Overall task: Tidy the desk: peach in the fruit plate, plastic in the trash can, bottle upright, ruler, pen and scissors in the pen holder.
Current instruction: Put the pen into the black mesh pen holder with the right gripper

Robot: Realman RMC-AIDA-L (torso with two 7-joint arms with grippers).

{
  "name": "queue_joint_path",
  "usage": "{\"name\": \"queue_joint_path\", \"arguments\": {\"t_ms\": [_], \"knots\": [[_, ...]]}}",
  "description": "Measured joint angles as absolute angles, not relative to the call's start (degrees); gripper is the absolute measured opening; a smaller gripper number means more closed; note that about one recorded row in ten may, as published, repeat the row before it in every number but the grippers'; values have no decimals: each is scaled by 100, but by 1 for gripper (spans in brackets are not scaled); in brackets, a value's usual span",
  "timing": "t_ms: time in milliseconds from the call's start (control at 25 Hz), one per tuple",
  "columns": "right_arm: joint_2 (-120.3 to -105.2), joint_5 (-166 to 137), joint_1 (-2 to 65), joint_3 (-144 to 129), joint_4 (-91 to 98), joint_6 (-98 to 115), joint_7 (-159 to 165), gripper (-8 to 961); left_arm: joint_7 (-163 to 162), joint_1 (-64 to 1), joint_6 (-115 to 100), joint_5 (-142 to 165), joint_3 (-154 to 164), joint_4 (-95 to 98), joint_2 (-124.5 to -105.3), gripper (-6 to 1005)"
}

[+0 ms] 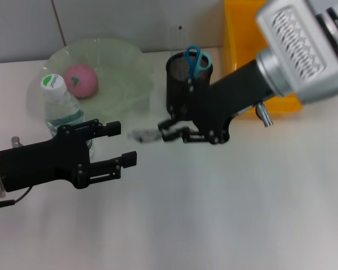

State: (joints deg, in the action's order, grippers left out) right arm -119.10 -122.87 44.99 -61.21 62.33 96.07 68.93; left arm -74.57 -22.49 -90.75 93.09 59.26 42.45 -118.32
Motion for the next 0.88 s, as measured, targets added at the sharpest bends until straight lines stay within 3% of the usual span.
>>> {"name": "queue_joint_path", "arguments": {"t_ms": [520, 880], "knots": [[-11914, -9787, 3490, -5165, 5537, 8900, 7400, 133, -7075, -2128, -9419, 9315, 5897, 3918, -11820, 742], [-11906, -8988, 3349, -5151, 4853, 8262, 7371, 133, -6910, -2050, -9678, 9306, 5874, 3859, -11821, 742]]}}
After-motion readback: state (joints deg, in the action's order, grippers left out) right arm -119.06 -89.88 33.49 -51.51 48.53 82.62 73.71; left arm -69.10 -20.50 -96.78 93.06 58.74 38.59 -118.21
